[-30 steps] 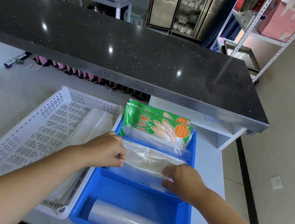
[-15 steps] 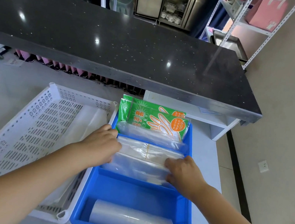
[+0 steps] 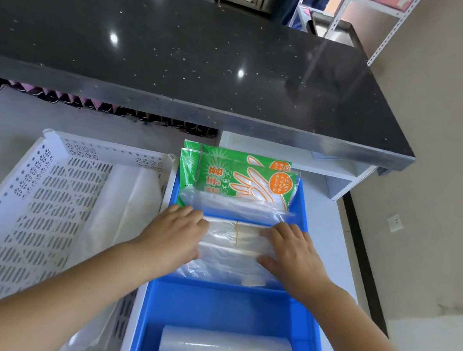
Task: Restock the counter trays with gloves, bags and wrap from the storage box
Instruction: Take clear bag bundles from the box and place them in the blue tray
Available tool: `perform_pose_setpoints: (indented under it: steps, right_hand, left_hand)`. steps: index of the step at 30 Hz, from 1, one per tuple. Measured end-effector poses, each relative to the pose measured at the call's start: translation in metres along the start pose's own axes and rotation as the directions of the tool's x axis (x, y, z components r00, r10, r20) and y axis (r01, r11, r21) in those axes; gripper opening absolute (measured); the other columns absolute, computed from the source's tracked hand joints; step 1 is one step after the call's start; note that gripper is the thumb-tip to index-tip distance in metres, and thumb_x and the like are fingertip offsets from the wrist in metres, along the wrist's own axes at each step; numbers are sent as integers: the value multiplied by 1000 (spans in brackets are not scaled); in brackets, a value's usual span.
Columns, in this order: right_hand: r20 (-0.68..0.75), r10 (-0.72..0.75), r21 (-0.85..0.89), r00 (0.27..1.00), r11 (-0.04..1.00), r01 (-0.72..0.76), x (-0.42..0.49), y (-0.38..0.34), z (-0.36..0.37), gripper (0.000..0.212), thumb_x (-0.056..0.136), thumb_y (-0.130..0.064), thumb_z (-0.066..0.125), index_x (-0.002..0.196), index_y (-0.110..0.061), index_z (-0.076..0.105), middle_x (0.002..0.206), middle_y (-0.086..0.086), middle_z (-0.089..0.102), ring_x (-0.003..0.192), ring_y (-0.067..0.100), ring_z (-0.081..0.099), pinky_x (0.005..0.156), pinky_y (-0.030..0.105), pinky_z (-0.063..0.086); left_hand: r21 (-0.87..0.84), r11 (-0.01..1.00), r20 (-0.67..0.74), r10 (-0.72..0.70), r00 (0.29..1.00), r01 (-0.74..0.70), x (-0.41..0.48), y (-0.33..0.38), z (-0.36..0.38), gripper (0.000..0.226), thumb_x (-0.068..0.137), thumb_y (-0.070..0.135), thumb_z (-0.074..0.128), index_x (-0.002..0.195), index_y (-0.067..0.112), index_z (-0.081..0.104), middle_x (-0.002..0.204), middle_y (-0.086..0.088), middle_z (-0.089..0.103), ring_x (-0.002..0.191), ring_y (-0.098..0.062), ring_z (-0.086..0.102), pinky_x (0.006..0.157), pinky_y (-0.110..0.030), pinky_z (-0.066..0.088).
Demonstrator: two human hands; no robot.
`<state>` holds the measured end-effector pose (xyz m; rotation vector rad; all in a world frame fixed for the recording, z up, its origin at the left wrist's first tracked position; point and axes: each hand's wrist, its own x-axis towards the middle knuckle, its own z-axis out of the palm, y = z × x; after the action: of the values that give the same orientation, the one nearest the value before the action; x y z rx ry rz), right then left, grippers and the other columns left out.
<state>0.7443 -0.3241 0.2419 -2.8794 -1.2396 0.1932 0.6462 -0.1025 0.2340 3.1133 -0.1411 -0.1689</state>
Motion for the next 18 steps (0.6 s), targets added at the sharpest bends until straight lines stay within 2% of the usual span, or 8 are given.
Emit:
perform_pose_setpoints:
  steps: [3, 6, 8, 10, 13, 16, 18]
  right_hand:
    - [33, 18, 7, 999, 1000, -19, -2, -1, -5, 51, 88, -46, 53, 133, -23, 42, 129, -2, 48, 117, 20, 43, 102, 32, 32]
    - [6, 25, -13, 1000, 1000, -25, -2, -7, -12, 51, 88, -45, 54, 133, -22, 43, 129, -1, 49, 118, 21, 43, 101, 33, 33]
    - [-51, -23, -22, 998, 1000, 22, -4, -20, -19, 45, 89, -40, 54, 130, -21, 47, 126, 0, 54, 116, 22, 45, 97, 33, 34]
    - [-96, -105, -17, 990, 994, 104, -5, -41, -25, 34, 90, -31, 52, 123, -21, 55, 118, 1, 60, 111, 25, 51, 93, 35, 36]
    - [-127, -270, 16, 954, 961, 275, -11, -88, -32, 23, 86, -21, 54, 105, -15, 65, 97, 9, 68, 92, 33, 61, 78, 38, 47]
    - [-164, -442, -19, 882, 895, 445, -25, -138, -31, 9, 75, -14, 62, 83, -11, 67, 73, 9, 66, 68, 32, 62, 58, 34, 51]
    - [-180, -531, -29, 828, 844, 536, -36, -171, -29, 5, 71, -9, 63, 75, -10, 66, 65, 8, 63, 59, 31, 59, 50, 31, 48]
  left_hand:
    - [54, 998, -76, 26, 997, -22, -6, -1, -3, 34, 76, 34, 63, 102, 13, 57, 100, -3, 58, 97, -23, 54, 85, -31, 39]
    - [-1, 1000, -51, -8, 999, 8, -16, -3, -8, 38, 82, 31, 54, 115, 13, 51, 112, -3, 54, 109, -24, 47, 95, -33, 34]
    - [-59, 996, -133, -69, 989, 62, -33, -5, -16, 37, 82, 31, 54, 115, 15, 53, 112, -2, 57, 110, -24, 49, 96, -34, 36]
    - [-116, 984, -203, -156, 967, 135, -59, -5, -23, 31, 82, 28, 56, 111, 16, 58, 107, 0, 62, 105, -24, 54, 92, -34, 39]
    - [-147, 954, -236, -290, 928, 261, -110, 1, -27, 26, 85, 29, 55, 108, 19, 62, 103, 4, 66, 99, -20, 57, 89, -34, 43]
    - [-143, 904, -217, -427, 878, 404, -167, 13, -22, 23, 84, 29, 54, 101, 17, 65, 99, 2, 68, 93, -20, 59, 84, -34, 45]
    - [-156, 853, -185, -520, 834, 497, -206, 22, -17, 23, 84, 29, 55, 101, 19, 66, 100, 3, 68, 94, -20, 58, 83, -33, 43]
